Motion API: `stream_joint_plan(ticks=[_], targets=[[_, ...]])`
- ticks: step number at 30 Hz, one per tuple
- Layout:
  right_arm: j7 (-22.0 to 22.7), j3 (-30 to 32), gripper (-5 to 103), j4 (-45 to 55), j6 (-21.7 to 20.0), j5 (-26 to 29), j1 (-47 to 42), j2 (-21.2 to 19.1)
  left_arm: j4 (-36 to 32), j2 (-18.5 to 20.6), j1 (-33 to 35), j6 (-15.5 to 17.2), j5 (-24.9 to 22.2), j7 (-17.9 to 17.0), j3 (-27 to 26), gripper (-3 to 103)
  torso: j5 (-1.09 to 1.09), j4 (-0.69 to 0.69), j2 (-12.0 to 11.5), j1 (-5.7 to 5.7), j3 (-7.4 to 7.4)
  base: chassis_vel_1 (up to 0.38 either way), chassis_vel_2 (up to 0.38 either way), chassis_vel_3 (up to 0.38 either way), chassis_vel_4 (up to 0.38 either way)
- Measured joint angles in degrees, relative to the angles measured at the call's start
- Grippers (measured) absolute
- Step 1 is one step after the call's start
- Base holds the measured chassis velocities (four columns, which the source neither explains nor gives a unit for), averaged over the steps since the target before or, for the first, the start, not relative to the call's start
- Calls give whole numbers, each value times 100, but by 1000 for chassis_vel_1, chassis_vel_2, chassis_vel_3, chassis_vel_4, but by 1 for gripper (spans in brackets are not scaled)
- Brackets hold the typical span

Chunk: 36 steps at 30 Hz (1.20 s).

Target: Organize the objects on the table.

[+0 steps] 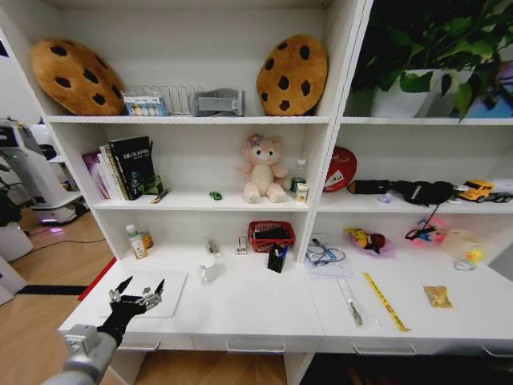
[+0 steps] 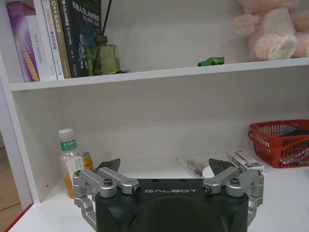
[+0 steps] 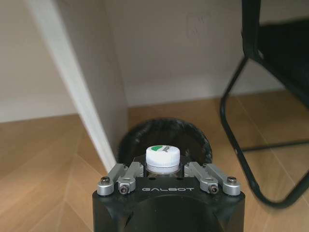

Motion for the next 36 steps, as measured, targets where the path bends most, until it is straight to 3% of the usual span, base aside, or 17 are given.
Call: stream_joint_plan(ticks=[2,3,5,6,9,11,17,25,30,36], targets=[[259,-144,31,-358,-548,122,584,44,0,0,0,0,0,0,0,100,3,1,0,0,0,0,0,0,0],[259,-144,31,-358,-548,122,584,44,0,0,0,0,0,0,0,100,3,1,0,0,0,0,0,0,0],[400,-228,31,-527,-1037,269,937,62,0,0,0,0,0,0,0,100,1,2,0,1,0,0,0,0,0],[400,-228,31,-527,-1037,269,937,62,0,0,0,0,0,0,0,100,1,2,0,1,0,0,0,0,0],[616,-330,31,-739,-1647,500,1350,115,0,0,0,0,0,0,0,100,2,-2,0,1,0,0,0,0,0],[675,-387,31,-840,-1735,513,1483,128,-1,0,0,0,0,0,0,100,1,0,0,1,0,0,0,0,0],[618,-525,31,-1519,-1455,173,2079,284,0,0,0,0,0,0,0,100,2,-1,0,1,0,0,0,0,0],[325,-624,31,-2185,-549,-180,2826,478,0,0,0,0,0,0,0,100,0,0,0,1,0,0,0,0,0],[562,-631,29,-2550,-258,-576,3089,631,0,0,0,0,0,0,0,100,-1,0,0,1,0,0,0,0,0],[708,-611,51,-2564,-178,-623,3087,699,0,0,0,0,0,0,0,100,-1,0,0,1,0,0,0,0,0]])
